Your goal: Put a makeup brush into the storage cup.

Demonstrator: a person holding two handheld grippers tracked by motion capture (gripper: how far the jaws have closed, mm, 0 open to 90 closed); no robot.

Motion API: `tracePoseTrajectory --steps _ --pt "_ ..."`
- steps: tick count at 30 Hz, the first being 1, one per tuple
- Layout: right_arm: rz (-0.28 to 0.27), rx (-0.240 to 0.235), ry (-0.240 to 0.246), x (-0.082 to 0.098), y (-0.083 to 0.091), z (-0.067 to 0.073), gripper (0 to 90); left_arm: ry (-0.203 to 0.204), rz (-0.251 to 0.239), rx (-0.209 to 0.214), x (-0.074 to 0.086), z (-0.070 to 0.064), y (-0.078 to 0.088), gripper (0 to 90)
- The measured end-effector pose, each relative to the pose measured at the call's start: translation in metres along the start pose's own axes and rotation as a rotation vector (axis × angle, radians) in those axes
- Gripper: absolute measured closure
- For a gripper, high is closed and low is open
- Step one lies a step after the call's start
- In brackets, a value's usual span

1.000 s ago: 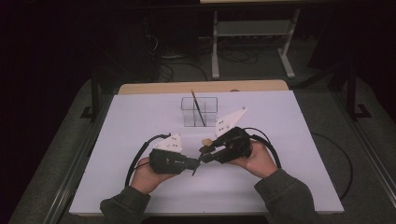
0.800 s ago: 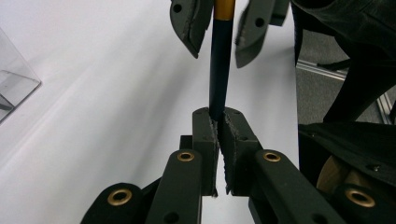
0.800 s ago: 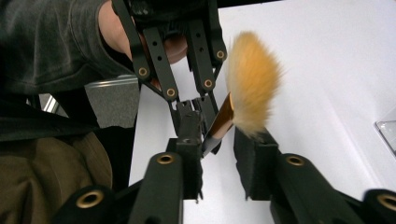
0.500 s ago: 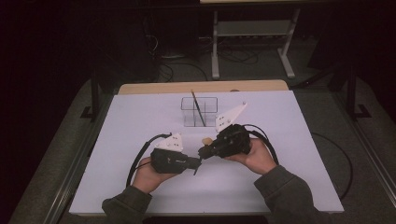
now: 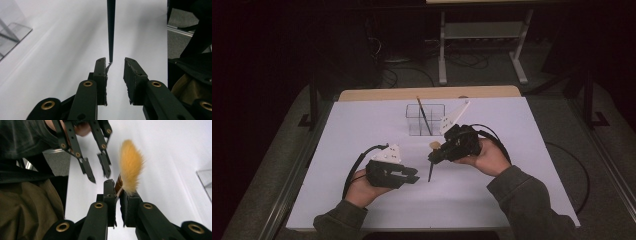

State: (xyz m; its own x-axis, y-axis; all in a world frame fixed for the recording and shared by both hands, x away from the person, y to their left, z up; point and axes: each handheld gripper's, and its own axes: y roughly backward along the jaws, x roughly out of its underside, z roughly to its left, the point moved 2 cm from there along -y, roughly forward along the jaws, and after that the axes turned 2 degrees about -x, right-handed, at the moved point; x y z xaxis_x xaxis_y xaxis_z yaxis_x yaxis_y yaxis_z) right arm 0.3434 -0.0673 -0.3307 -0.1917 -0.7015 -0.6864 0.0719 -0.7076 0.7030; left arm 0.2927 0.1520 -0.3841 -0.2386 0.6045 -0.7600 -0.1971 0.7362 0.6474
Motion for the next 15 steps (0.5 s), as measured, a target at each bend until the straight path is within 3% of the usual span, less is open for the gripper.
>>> tracePoseTrajectory --steps 4,15 --pt "0.011 0.01 -0.005 0.002 0.002 -0.006 82.5 0.024 0.008 -0.006 0.007 0.001 0.001 70.2" --pt "0.04 0.046 -0.038 0.009 0.008 -0.017 82.5 0.043 0.045 -0.044 0.029 0.002 0.008 66.1"
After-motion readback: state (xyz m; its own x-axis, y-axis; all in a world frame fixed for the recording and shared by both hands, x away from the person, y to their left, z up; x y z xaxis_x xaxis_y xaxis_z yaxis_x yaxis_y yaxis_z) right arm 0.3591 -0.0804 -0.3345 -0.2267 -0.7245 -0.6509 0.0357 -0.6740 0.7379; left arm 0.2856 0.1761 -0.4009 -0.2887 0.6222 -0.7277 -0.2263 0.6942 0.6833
